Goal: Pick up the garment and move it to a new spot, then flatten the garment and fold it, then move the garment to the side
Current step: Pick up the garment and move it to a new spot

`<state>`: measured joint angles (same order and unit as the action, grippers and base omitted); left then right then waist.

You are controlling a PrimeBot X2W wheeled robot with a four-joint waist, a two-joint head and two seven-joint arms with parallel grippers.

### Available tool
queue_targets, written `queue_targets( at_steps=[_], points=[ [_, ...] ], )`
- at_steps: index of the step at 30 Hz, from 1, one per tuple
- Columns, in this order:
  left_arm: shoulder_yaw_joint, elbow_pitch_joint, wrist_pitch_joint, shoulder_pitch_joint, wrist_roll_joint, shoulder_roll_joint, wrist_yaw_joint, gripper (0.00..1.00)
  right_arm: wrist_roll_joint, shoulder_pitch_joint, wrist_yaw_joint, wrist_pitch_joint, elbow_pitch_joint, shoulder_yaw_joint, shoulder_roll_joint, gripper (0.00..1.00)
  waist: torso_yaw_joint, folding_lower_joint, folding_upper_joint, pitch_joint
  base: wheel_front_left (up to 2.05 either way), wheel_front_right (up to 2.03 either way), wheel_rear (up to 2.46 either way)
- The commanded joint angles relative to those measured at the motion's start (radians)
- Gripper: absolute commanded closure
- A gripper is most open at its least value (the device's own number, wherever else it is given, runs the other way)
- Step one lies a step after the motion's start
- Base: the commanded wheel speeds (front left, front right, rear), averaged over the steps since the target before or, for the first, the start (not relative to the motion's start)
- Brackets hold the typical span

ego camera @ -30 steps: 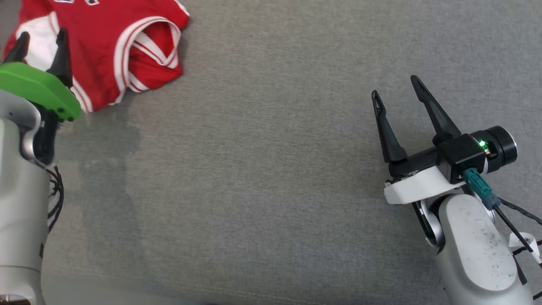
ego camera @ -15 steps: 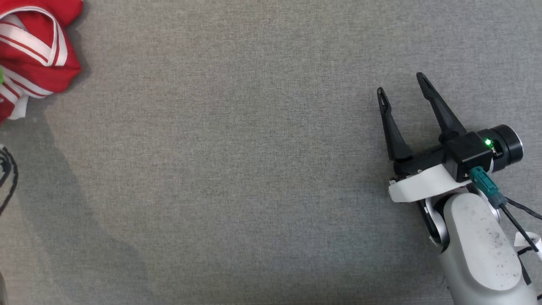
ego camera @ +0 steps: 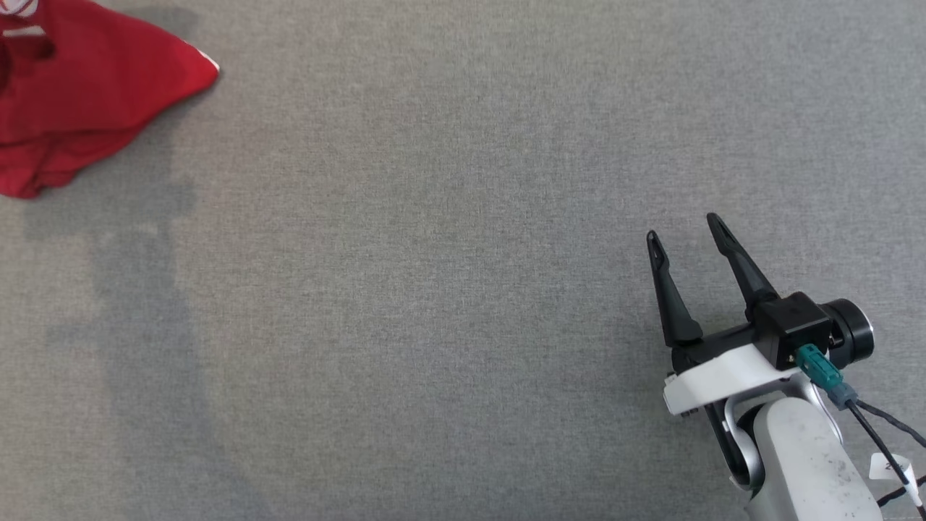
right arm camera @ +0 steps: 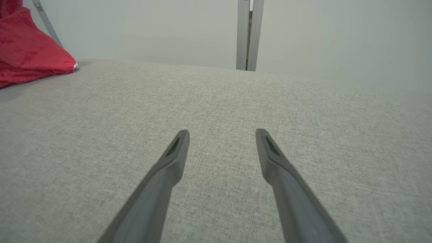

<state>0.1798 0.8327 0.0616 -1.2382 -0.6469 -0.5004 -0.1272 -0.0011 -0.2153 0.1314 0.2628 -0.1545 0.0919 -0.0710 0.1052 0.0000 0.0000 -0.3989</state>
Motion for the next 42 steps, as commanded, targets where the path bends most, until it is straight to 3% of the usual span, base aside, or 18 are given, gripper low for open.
queue_targets(
  at_steps=[1,10,16,21,26,29,33,38,39,40,41,42],
  points=[
    [0.021,-0.067,0.028,0.028,-0.039,0.021,-0.004,1.0,0.009,0.025,-0.001,0.003,-0.001,-0.004,0.003,0.0,0.02,0.0,0.0,0.103,0.0,0.0,0.0],
    [0.132,-0.626,0.255,0.268,-0.26,0.073,0.001,1.0,0.031,0.078,-0.001,0.003,0.013,-0.016,0.013,0.0,-0.053,0.0,0.0,0.185,0.0,0.0,0.0],
    [0.201,-0.948,0.374,0.455,-0.393,0.155,0.073,1.0,0.044,0.08,-0.001,0.003,0.028,-0.011,0.019,0.0,-0.173,0.0,0.0,0.181,0.0,0.0,0.0],
    [0.288,-1.072,0.437,0.575,-0.489,0.246,0.136,1.0,0.072,0.084,-0.001,0.003,0.035,0.003,0.02,0.0,-0.295,0.0,0.0,0.161,0.0,0.0,0.0],
    [0.291,-1.015,0.459,0.655,-0.595,0.313,0.208,1.0,0.104,0.089,-0.001,0.003,0.046,0.004,0.021,0.0,-0.399,0.0,0.0,0.133,0.0,0.0,0.0],
    [0.259,-0.895,0.454,0.674,-0.622,0.311,0.246,1.0,0.116,0.099,-0.001,0.003,0.05,0.005,0.021,0.0,-0.443,0.0,0.0,0.113,0.0,0.0,0.0],
    [0.225,-0.657,0.391,0.615,-0.562,0.3,0.285,1.0,0.132,0.104,-0.001,0.003,0.051,0.001,0.022,0.0,-0.465,0.0,0.0,0.079,0.0,0.0,0.0],
    [0.16,-0.375,0.226,0.536,-0.5,0.325,0.342,1.0,0.151,0.111,-0.001,0.003,0.046,0.015,0.021,0.0,-0.462,0.0,0.0,0.062,0.0,0.0,0.0],
    [0.152,-0.317,0.177,0.515,-0.478,0.328,0.354,0.95,0.151,0.113,-0.001,0.003,0.044,0.017,0.021,0.0,-0.458,0.0,0.0,0.062,0.0,0.0,0.0],
    [0.149,-0.279,0.141,0.501,-0.466,0.334,0.362,0.58,0.149,0.113,-0.001,0.003,0.042,0.02,0.021,0.0,-0.453,0.0,0.0,0.062,0.0,0.0,0.0],
    [0.142,-0.231,0.093,0.486,-0.45,0.344,0.37,0.05,0.146,0.112,-0.001,0.003,0.04,0.021,0.021,0.0,-0.445,0.0,0.0,0.065,0.0,0.0,0.0],
    [0.142,-0.188,0.055,0.472,-0.432,0.352,0.368,0.0,0.142,0.11,-0.001,0.003,0.037,0.025,0.021,0.0,-0.438,0.0,0.0,0.069,0.0,0.0,0.0]
  ],
)
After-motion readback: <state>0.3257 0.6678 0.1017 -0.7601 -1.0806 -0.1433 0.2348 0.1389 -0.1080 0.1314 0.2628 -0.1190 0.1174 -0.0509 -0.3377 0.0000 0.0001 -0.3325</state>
